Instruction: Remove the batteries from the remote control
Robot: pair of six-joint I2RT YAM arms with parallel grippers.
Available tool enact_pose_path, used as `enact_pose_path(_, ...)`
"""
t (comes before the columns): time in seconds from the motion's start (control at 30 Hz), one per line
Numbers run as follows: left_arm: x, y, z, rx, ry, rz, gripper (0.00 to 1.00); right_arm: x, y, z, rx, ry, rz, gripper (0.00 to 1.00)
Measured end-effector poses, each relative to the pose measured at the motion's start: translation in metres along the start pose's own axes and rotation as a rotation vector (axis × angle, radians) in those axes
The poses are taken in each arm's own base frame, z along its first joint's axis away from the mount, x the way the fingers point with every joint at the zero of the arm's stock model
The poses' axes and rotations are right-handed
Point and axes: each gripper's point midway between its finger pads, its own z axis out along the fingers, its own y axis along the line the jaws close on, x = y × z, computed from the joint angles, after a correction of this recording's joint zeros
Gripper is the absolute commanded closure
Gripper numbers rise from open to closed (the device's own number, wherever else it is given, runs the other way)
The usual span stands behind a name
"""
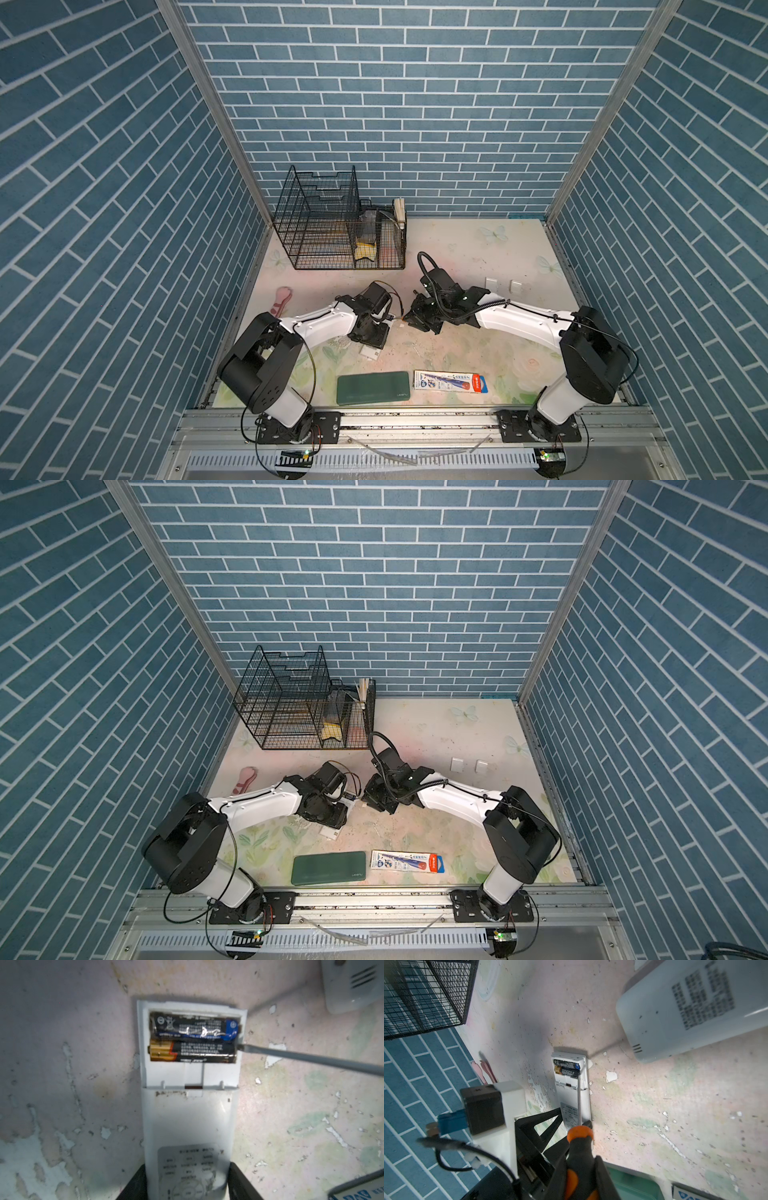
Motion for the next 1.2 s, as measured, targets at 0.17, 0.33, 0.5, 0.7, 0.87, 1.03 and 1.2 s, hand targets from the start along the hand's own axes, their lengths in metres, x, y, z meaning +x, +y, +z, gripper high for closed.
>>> enact_pose_path(0.17, 0.0000, -0.0001, 0.0000, 0.000, 0.000, 0.000, 0.42, -0.0001, 0.0004, 0.0000, -0.001, 0.000, 0.000, 1.00)
enact_pose_path(0.33, 0.0000, 0.0000, 0.0000, 0.000, 0.000, 0.000, 0.42, 0.0002, 0.0000, 0.0000, 0.000, 0.001, 0.000, 1.00)
enact_pose_path(0.5, 0.0001, -0.0003, 0.0000, 0.000, 0.000, 0.001, 0.42, 0.0003, -0.0006, 0.0000, 0.002, 0.002, 0.001, 1.00)
enact_pose_path(0.7, 0.0002, -0.0004, 0.0002, 0.000, 0.001, 0.002, 0.42, 0.0004, -0.0009, 0.0006, 0.003, 0.003, 0.002, 1.00)
enact_pose_path(0.87, 0.0002, -0.0004, 0.0003, -0.001, 0.001, 0.002, 0.42, 0.0006, -0.0010, 0.0018, 0.003, 0.006, 0.002, 1.00)
enact_pose_path(1.03, 0.0002, -0.0004, 0.0008, -0.001, 0.004, 0.002, 0.43, 0.0006, -0.0017, 0.0023, 0.007, 0.007, 0.004, 1.00)
enact_pose_path(1.2, 0.0006, -0.0014, 0.0009, -0.002, 0.007, 0.006, 0.44, 0.0000, -0.0011, 0.0021, 0.015, 0.008, 0.008, 1.00)
